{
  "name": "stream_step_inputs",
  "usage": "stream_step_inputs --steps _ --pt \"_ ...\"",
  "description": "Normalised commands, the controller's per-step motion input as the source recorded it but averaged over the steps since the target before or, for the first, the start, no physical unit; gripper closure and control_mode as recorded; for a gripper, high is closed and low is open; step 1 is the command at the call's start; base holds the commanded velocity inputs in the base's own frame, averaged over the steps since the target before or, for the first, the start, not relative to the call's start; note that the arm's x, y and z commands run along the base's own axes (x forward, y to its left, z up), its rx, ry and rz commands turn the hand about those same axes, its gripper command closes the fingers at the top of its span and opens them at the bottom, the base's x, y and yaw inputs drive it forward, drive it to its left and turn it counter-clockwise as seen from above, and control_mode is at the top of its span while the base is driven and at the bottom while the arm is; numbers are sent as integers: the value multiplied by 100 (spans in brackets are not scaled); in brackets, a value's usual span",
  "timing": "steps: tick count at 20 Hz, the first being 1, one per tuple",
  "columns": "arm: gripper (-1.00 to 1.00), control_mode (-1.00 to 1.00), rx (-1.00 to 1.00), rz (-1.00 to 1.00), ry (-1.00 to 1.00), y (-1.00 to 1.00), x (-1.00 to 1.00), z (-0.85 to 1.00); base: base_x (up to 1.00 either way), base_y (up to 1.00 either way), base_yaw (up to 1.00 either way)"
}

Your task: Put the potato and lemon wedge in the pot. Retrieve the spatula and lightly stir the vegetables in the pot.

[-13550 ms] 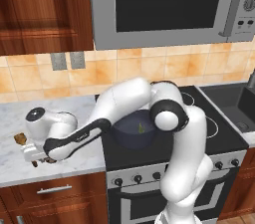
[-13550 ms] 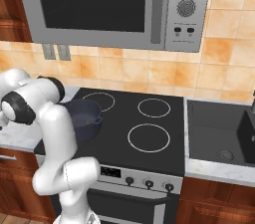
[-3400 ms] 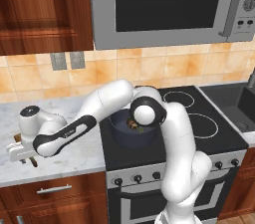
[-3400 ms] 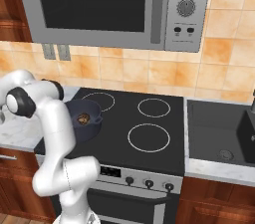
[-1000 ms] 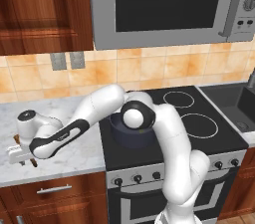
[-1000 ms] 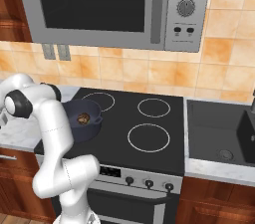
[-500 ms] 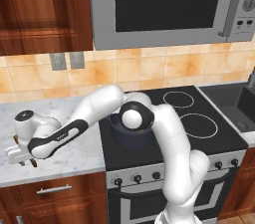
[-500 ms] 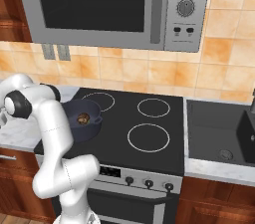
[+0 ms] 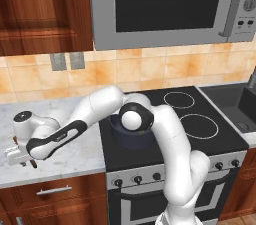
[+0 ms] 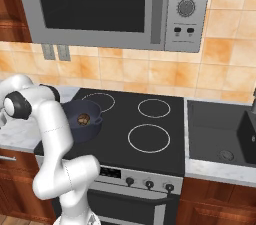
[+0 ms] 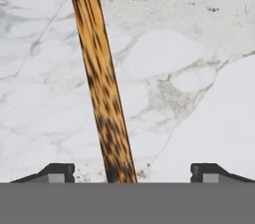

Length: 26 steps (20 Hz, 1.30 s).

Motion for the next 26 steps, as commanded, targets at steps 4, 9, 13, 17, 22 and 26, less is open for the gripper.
stream_step_inputs --steps 4,9,13,17,22,26 --pt "100 -100 0 0 1 1 0 -19 0 0 0" --pt "100 -100 0 0 1 2 0 -9 0 0 0" --pt "100 -100 0 0 2 1 0 -2 0 0 0" --pt "100 -100 0 0 4 1 0 -1 0 0 0" --pt "100 -100 0 1 -2 -5 -16 9 0 0 0" --pt "100 -100 0 2 -23 -39 -64 61 0 0 0"
